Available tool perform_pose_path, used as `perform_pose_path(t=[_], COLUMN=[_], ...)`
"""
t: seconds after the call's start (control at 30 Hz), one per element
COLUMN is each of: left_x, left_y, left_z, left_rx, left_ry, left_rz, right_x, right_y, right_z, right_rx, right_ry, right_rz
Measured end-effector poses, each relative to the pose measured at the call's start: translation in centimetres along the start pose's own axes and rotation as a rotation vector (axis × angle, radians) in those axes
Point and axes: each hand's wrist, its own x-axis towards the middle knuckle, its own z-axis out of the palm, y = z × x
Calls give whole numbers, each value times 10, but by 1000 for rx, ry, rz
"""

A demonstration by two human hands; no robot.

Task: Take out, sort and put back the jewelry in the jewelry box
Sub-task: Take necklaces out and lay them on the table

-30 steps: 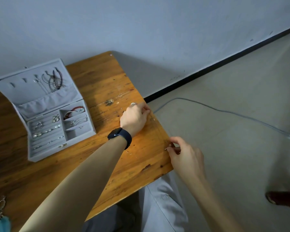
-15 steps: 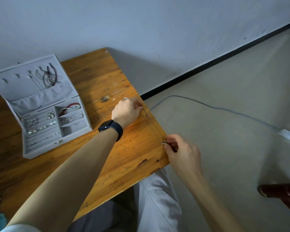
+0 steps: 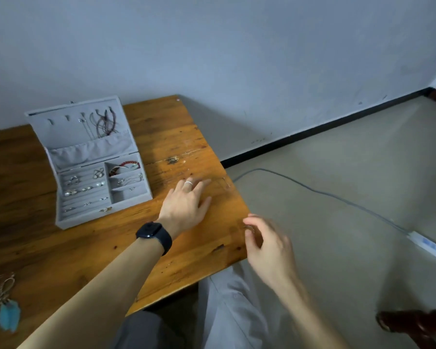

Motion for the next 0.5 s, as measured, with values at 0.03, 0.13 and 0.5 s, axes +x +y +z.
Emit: perform_pose_path(t=[0.03, 0.13, 0.5], left_x=[-11, -43, -127], left_y=[-4, -18, -116], left_z=[-1, -12, -86], left_rx=[12, 20, 161], left_ry=[23, 101, 264], left_rz=[7, 10, -202], right_x=[2, 9, 60], right_y=[-7, -33, -159], right_z=[1, 8, 66], right_rx=[-5, -42, -173], right_ry=[-12, -67, -286], right_rz=[-31, -150, -529])
